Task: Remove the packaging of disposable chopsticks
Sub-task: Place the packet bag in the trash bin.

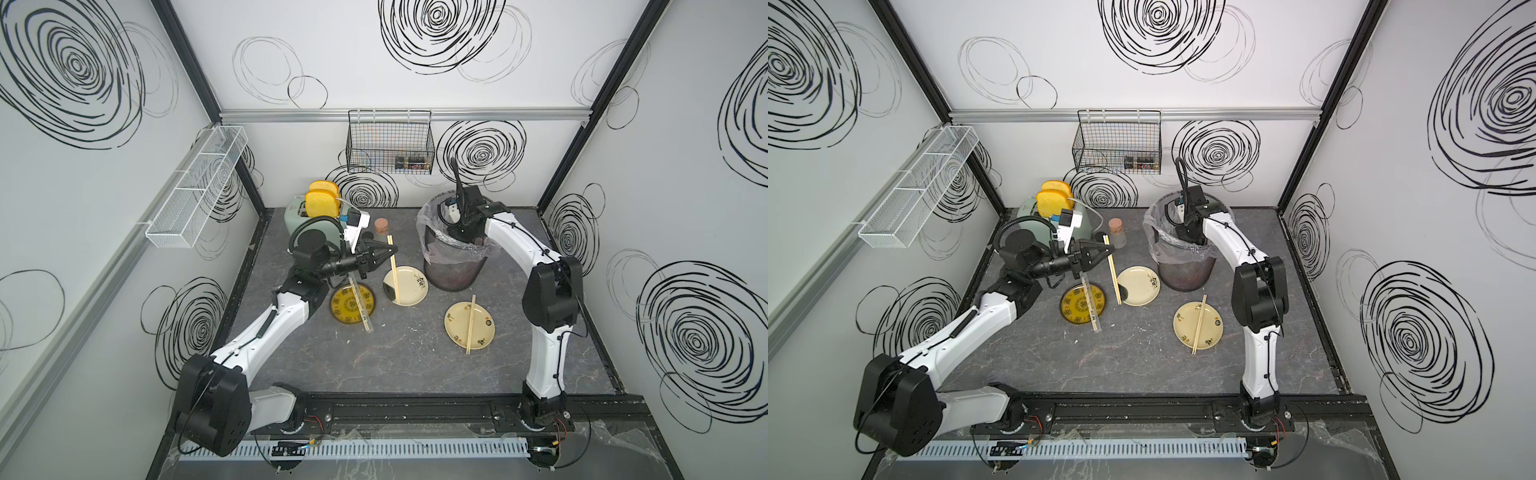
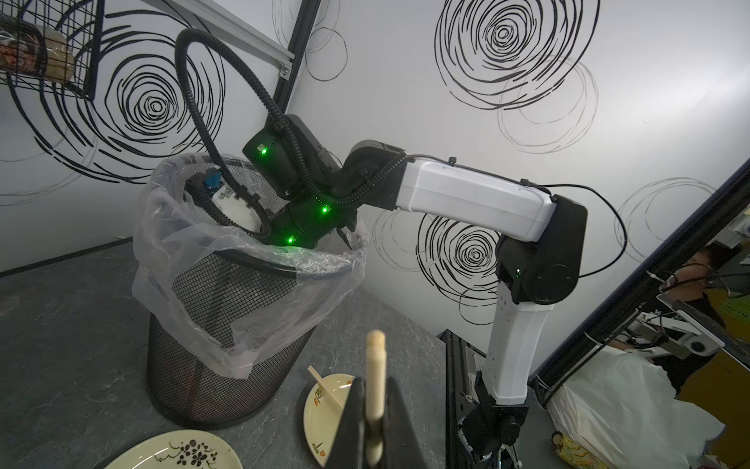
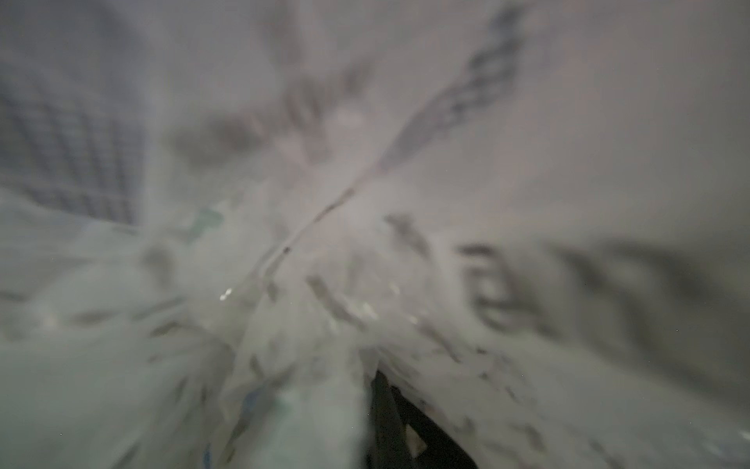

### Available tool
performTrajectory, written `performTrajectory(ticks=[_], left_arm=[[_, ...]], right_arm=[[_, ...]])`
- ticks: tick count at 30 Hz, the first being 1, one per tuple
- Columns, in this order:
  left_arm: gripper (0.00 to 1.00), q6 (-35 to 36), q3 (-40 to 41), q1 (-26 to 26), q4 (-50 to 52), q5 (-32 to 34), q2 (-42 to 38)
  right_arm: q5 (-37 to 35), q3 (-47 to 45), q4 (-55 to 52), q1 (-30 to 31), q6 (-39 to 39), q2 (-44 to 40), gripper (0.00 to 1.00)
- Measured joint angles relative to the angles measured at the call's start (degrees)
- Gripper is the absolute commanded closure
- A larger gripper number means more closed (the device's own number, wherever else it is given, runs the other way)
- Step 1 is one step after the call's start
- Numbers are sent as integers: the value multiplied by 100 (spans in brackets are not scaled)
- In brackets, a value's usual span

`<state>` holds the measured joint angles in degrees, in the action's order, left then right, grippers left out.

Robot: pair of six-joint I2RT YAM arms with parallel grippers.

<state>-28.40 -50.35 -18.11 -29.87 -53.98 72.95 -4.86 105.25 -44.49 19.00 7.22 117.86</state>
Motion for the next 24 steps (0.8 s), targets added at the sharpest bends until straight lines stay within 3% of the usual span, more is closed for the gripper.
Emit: performTrajectory(ticks=[7, 15, 24], left_arm=[[100, 13, 0, 0, 4, 2, 0], [100, 35, 0, 0, 20, 7, 0], [100, 79, 0, 0, 26, 11, 0]], right_arm=[[72, -979, 448, 11, -144, -201, 96], [105, -1108, 765, 2, -254, -387, 60], [234, -476, 739, 2, -345, -859, 40]])
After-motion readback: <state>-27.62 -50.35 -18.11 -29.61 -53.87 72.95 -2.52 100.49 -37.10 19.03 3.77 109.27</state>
